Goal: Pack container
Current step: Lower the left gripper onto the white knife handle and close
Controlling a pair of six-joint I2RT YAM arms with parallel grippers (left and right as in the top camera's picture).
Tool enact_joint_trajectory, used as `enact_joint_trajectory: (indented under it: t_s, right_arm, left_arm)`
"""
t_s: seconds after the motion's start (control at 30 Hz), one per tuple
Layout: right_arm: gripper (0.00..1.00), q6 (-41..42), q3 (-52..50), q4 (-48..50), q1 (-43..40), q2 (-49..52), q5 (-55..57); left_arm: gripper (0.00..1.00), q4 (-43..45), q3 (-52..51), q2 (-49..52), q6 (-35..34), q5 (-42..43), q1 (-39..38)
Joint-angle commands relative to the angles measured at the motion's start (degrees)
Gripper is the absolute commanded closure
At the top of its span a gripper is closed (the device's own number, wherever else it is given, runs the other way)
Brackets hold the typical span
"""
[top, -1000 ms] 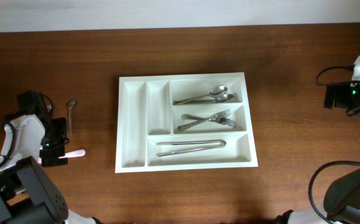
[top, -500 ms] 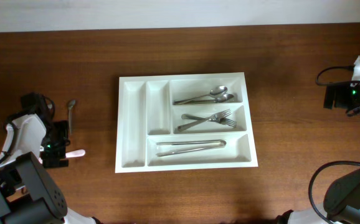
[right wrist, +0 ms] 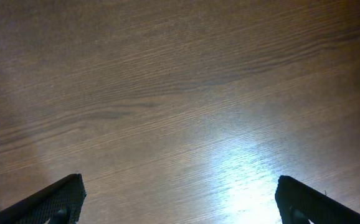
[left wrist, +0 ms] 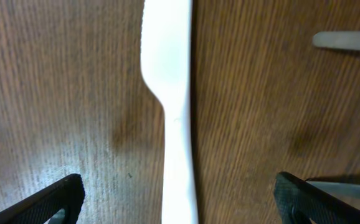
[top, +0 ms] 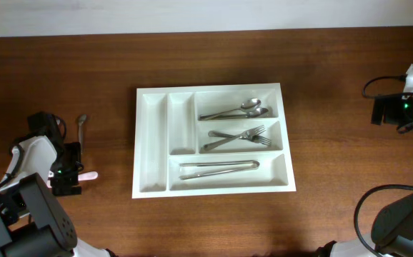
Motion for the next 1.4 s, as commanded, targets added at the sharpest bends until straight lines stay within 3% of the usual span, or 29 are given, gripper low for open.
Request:
enact_joint_trajectory:
  t_s: [0.0,0.63,0.7,0.9,1.07,1.17,1.37]
  right_arm:
    - [0.01,0.46,-0.42,0.04,-0.09,0.11,-0.35]
    - [0.01,0.46,-0.42,0.04,-0.09,0.11,-0.35]
    - [0.01,0.46,-0.42,0.04,-0.09,0.11,-0.35]
    - [0.01,0.46,-0.42,0.04,-0.09,0.11,-0.35]
    - [0.01,0.46,-0.42,0.04,-0.09,0.11,-0.35]
    - [0.01,0.46,-0.42,0.04,-0.09,0.11,-0.35]
    - [0.01,0.46,-0.42,0.04,-0.09,0.11,-0.35]
  left_arm:
    - [0.01,0.33,-0.7,2.38,0.44,-0.79,0.42]
    - [0.02,0.04,-0.72,4.48,0.48,0.28,0.42]
    - [0.17,-0.02,-0.72,4.48,0.48,0.26,0.42]
    - [0.48,0.0,-0.7,4.48,0.46,0.2,0.42]
    - [0.58,0.13,-0.7,4.48,1.16,0.22,0.42]
    - [0.76,0.13,-0.7,4.48,2.4,-0.48,0.42]
    - [0.95,0.15,-0.68,4.46,3.91,-2.03,0.42]
